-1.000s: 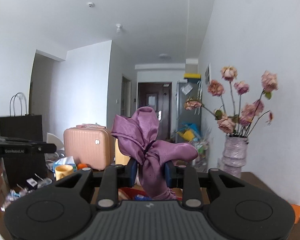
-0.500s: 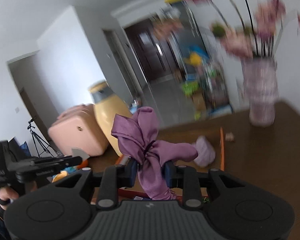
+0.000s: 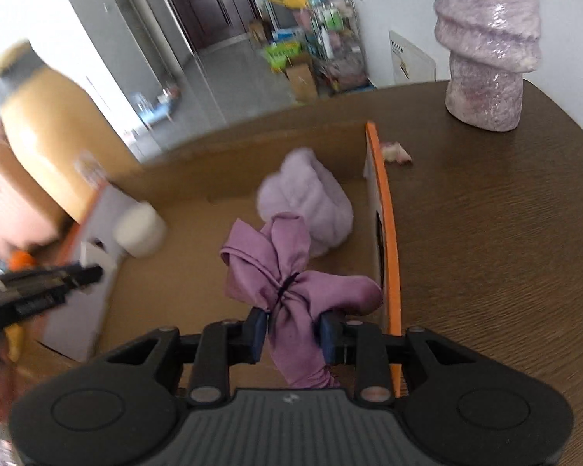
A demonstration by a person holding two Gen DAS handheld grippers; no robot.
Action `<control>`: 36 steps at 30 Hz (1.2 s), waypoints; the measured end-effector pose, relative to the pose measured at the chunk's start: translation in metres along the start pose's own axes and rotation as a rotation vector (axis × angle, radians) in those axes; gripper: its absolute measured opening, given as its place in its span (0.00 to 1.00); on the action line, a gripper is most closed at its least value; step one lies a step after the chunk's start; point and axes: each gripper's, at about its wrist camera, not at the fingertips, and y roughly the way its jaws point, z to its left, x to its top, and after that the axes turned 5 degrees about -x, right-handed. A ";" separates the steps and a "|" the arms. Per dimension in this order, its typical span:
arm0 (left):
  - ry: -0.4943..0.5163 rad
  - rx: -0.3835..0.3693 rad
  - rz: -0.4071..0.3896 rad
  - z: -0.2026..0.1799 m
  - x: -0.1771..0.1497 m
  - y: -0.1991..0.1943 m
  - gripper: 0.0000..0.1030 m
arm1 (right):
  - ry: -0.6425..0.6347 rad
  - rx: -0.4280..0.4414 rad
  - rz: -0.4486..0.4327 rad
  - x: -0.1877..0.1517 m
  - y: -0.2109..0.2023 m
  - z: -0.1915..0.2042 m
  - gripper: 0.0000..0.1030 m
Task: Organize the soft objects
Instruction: 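Carry the wedge sponge into the box with the left tool while the right tool drops the scrunchie there, then withdraw both open tools from the box back toward the pile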
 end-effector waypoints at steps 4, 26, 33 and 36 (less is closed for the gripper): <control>-0.007 0.001 0.008 0.006 0.005 0.004 0.36 | -0.069 -0.051 -0.008 -0.001 0.000 0.012 0.43; 0.071 0.025 -0.334 -0.040 -0.007 -0.219 0.73 | -0.174 -0.047 -0.442 -0.026 -0.234 0.043 0.69; 0.092 0.043 -0.525 -0.075 -0.059 -0.285 0.90 | -0.201 -0.032 -0.689 -0.089 -0.289 0.047 0.78; 0.086 0.054 -0.619 -0.087 -0.092 -0.307 0.96 | -0.229 -0.034 -0.785 -0.124 -0.299 0.051 0.87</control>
